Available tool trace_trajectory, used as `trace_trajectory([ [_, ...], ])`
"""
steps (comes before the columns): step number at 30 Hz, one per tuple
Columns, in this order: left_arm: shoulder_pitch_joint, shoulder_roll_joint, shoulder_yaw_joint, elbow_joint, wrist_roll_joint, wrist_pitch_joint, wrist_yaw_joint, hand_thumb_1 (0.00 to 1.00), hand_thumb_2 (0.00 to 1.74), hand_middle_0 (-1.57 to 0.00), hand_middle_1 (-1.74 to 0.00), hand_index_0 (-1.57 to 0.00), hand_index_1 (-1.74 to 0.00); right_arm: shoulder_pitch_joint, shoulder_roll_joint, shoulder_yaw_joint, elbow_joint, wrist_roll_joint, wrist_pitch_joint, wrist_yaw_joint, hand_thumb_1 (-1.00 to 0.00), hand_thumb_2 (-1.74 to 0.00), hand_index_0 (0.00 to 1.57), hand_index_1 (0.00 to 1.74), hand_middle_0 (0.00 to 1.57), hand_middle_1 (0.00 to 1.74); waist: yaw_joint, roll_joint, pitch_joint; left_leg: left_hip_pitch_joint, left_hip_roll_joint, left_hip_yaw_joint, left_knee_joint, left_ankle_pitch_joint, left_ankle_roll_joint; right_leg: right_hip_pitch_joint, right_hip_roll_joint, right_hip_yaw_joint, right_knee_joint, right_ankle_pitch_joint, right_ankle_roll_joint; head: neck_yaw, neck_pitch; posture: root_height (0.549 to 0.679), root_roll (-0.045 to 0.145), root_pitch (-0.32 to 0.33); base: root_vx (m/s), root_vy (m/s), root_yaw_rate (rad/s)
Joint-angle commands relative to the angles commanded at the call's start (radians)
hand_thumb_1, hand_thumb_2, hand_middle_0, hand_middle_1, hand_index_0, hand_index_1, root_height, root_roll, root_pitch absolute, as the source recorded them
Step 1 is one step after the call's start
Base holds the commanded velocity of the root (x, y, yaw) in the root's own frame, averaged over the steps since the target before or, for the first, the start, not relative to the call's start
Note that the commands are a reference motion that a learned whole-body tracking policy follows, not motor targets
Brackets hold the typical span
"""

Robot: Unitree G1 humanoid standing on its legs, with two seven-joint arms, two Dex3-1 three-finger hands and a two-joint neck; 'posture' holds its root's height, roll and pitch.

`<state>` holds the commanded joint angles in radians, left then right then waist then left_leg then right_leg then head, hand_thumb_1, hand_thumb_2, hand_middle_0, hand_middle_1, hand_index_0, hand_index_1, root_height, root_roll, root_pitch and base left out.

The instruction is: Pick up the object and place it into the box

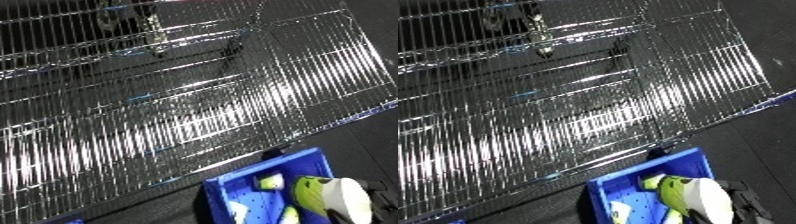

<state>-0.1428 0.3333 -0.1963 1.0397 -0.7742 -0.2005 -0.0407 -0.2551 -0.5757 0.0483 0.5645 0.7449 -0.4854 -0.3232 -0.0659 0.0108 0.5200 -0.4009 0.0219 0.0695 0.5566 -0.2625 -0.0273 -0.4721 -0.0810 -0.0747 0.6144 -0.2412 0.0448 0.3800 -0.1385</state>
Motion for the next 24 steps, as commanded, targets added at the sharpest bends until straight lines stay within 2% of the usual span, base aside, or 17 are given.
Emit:
trace_trajectory([
  [4, -0.004, 0.0, -0.019, 0.007, -0.01, 0.0, 0.002, 0.0, 0.0, 0.0, 0.0, 0.0, 0.0, -0.016, -0.006, 0.003, 0.147, 0.047, 0.034, 0.029, -1.0, -1.74, 1.57, 1.74, 1.57, 1.74, 0.007, 0.005, 0.0, 0.001, -0.004, -0.006, 0.008, -0.005, 0.0023, 0.005, 0.0019, -0.001, 0.003, 0.002, -0.0039, 0.099, -0.077, 0.651, 0.054, 0.089, -0.005, -0.008, -0.026],
  [8, -0.008, -0.005, -0.042, 0.025, -0.024, -0.004, -0.001, 0.0, 0.0, 0.0, 0.0, 0.0, 0.0, -0.046, -0.008, 0.0, 0.282, 0.095, 0.049, 0.098, -0.8, -1.39, 1.26, 1.39, 1.26, 1.39, 0.014, 0.012, 0.0, 0.003, -0.011, -0.014, 0.011, -0.006, 0.0047, 0.01, 0.0032, 0.0, 0.006, 0.002, -0.0074, 0.189, -0.126, 0.651, 0.056, 0.083, 0.002, 0.012, -0.011],
  [13, -0.001, -0.011, -0.053, 0.047, -0.031, -0.013, -0.012, 0.0, 0.0, 0.0, 0.0, 0.0, 0.0, -0.072, -0.012, -0.001, 0.386, 0.128, 0.05, 0.167, -0.55, -0.96, 0.86, 0.96, 0.86, 0.96, 0.019, 0.02, 0.0, 0.011, -0.019, -0.019, 0.008, -0.007, 0.0073, 0.016, 0.0024, 0.002, 0.01, 0.001, -0.0099, 0.242, -0.142, 0.651, 0.06, 0.074, 0.014, 0.024, 0.001],
  [24, -0.001, -0.005, -0.052, 0.054, -0.028, -0.011, -0.039, 0.0, 0.0, 0.0, 0.0, 0.0, 0.0, -0.087, -0.017, -0.008, 0.413, 0.115, 0.05, 0.19, 0.0, 0.0, 0.0, 0.0, 0.0, 0.0, 0.02, 0.035, 0.0, 0.019, -0.032, -0.02, -0.004, 0.0, 0.0062, 0.015, 0.0017, 0.005, 0.005, 0.007, -0.0056, 0.27, -0.155, 0.651, 0.065, 0.07, -0.003, 0.014, 0.013],
])
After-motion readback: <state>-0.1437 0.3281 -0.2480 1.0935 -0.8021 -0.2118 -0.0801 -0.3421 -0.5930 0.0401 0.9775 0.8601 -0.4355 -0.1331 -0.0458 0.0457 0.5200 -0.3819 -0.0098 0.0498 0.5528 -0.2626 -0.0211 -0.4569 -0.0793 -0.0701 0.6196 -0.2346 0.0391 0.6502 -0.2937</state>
